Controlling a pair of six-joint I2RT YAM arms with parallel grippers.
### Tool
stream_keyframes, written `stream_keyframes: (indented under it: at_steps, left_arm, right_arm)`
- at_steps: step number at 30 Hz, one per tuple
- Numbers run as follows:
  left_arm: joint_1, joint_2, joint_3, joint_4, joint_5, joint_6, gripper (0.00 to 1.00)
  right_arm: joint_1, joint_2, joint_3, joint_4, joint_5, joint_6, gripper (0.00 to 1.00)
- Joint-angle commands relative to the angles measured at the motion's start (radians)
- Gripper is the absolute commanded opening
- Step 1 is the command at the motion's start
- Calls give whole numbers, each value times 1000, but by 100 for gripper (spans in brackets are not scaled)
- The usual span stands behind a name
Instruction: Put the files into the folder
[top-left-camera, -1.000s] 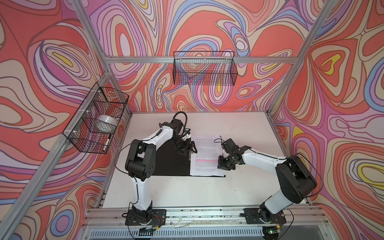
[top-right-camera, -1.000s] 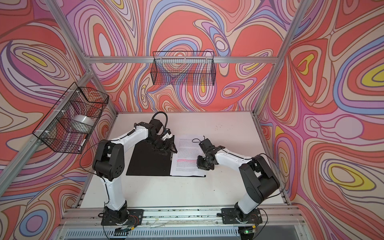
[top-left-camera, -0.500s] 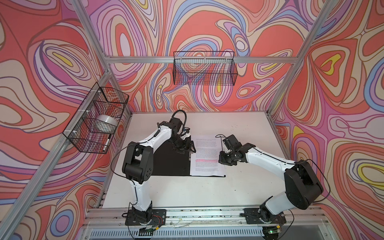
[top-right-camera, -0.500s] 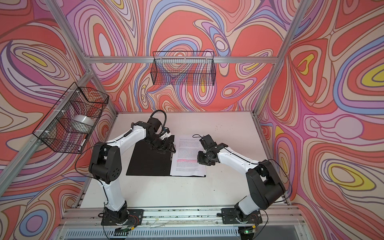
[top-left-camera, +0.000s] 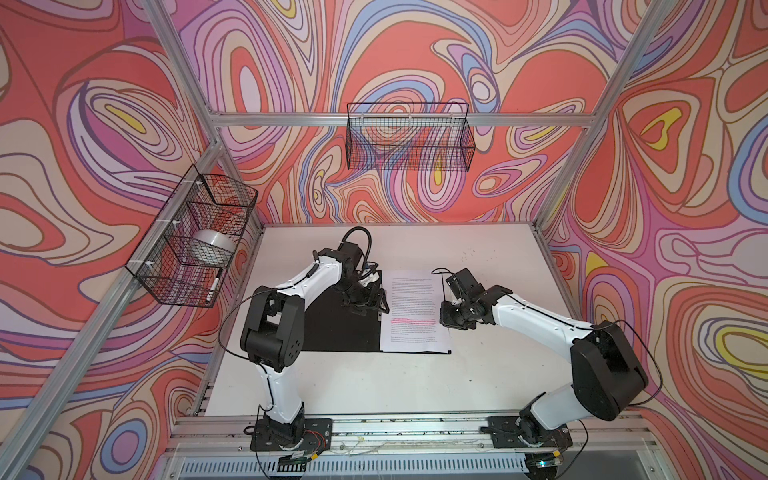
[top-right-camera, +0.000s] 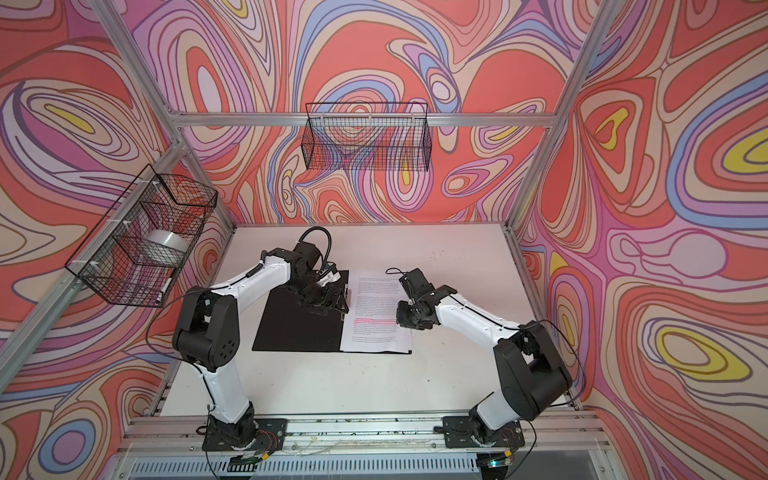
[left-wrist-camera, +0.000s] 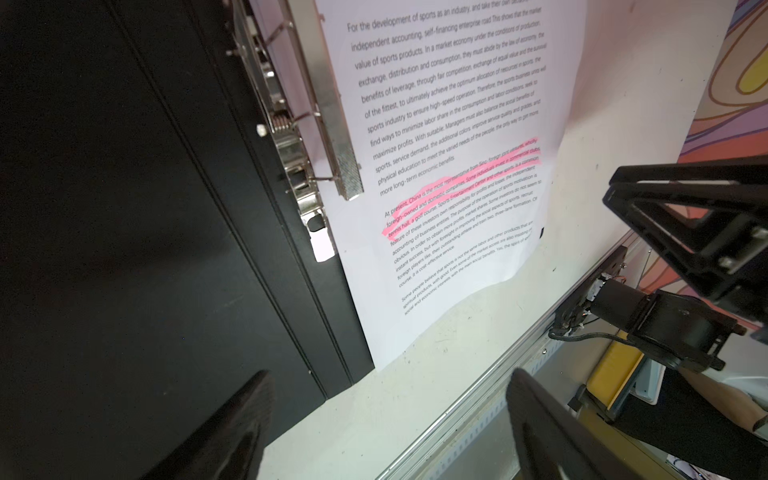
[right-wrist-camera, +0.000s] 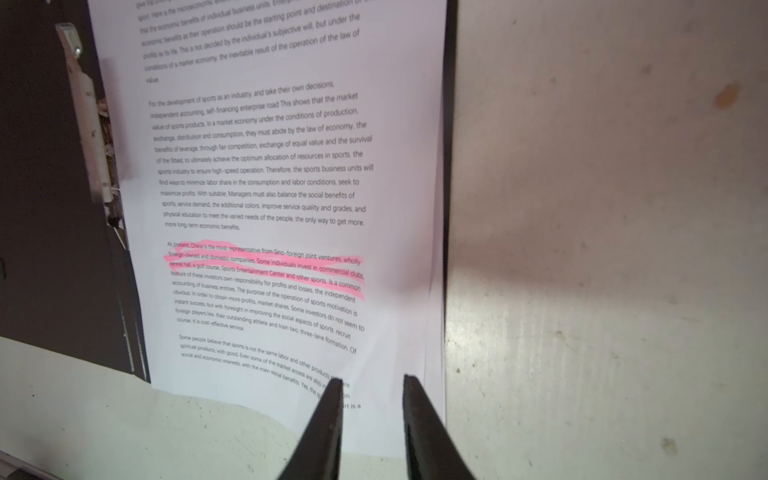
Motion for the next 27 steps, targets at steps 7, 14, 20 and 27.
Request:
stream_keyframes:
  at_steps: [7,14,20,27]
  left_arm:
    - [2,-56,-136,-2,35,44,88]
    - [-50,-31,-178,1,98,69,86]
    - [-104,-5,-171,19,119,52,86]
    - [-122,14,-170,37,91,38,86]
  right_arm:
    - [-76,35,20,-10,21,16,30]
    - [-82,13,-47,12,-23,58,31]
    - [-85,-44,-142,48,-83,118,33]
    - [-102,-95,-263,159,-170,192,35]
